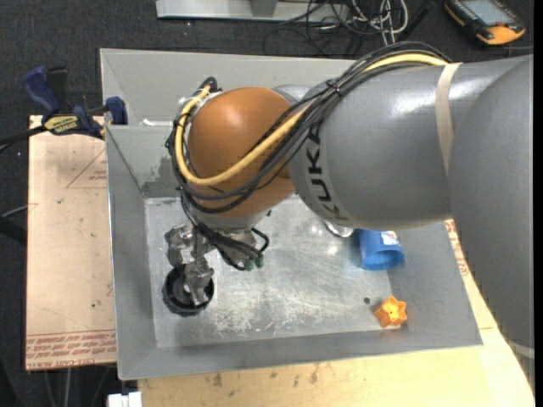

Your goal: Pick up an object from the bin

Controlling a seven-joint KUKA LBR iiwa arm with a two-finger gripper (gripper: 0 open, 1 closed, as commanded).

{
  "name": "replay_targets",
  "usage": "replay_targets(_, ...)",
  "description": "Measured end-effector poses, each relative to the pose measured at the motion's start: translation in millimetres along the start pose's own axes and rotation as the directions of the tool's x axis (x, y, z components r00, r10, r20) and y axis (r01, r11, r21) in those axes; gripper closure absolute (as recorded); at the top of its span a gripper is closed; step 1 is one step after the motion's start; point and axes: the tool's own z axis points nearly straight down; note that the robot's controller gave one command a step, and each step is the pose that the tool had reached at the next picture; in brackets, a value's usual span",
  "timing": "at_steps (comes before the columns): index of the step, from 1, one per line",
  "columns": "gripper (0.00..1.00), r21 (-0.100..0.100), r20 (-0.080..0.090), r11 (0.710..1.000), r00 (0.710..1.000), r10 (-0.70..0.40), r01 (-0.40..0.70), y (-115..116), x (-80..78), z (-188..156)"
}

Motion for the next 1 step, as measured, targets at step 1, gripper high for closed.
replay_targets(1,1.0,0.0,0.0,1.0,1.0,0.0,0.0,0.0,0.0,0.1)
